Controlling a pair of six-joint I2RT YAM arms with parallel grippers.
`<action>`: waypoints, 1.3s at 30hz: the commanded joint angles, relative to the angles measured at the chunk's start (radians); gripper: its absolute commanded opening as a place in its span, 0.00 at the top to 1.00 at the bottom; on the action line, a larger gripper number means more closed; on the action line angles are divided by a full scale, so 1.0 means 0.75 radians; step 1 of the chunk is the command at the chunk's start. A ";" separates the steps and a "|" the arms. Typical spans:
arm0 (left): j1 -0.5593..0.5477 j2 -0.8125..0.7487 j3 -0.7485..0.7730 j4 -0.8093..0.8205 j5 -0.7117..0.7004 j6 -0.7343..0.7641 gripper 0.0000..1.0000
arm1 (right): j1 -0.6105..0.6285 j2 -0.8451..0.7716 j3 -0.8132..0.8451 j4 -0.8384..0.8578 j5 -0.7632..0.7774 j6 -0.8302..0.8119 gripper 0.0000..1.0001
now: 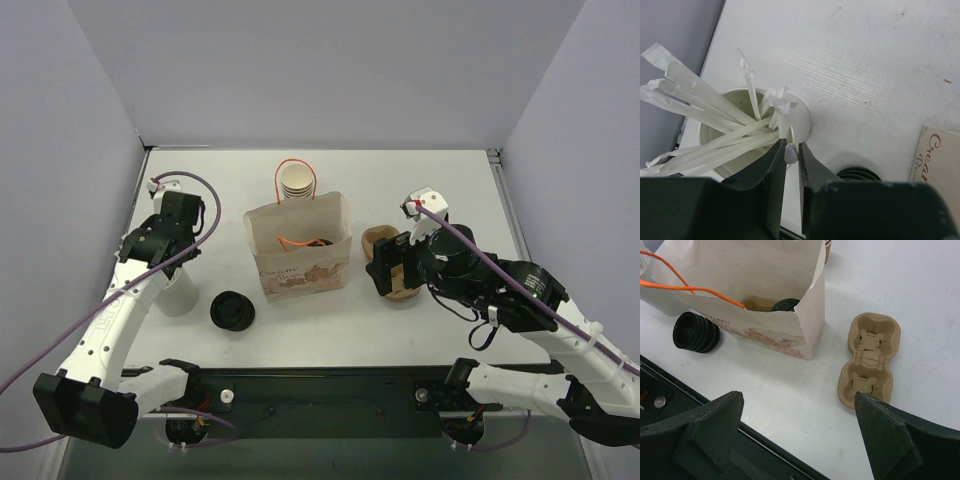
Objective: Pack the takeout coffee
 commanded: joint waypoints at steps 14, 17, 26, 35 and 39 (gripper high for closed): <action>0.000 -0.133 0.453 -0.479 -0.037 -0.007 1.00 | -0.004 0.017 0.100 0.008 0.040 -0.124 0.00; -0.002 -0.156 0.539 -0.536 -0.017 -0.003 1.00 | -0.006 0.035 0.124 0.008 0.040 -0.149 0.00; 0.000 -0.156 0.632 -0.563 0.048 -0.013 1.00 | -0.006 0.066 0.151 0.014 0.036 -0.151 0.00; -0.003 0.009 1.140 -0.645 0.167 -0.022 1.00 | -0.008 0.041 0.149 0.012 0.066 -0.171 0.00; 0.000 0.036 1.323 -0.566 0.328 -0.038 1.00 | -0.008 0.049 0.155 0.016 0.081 -0.190 0.00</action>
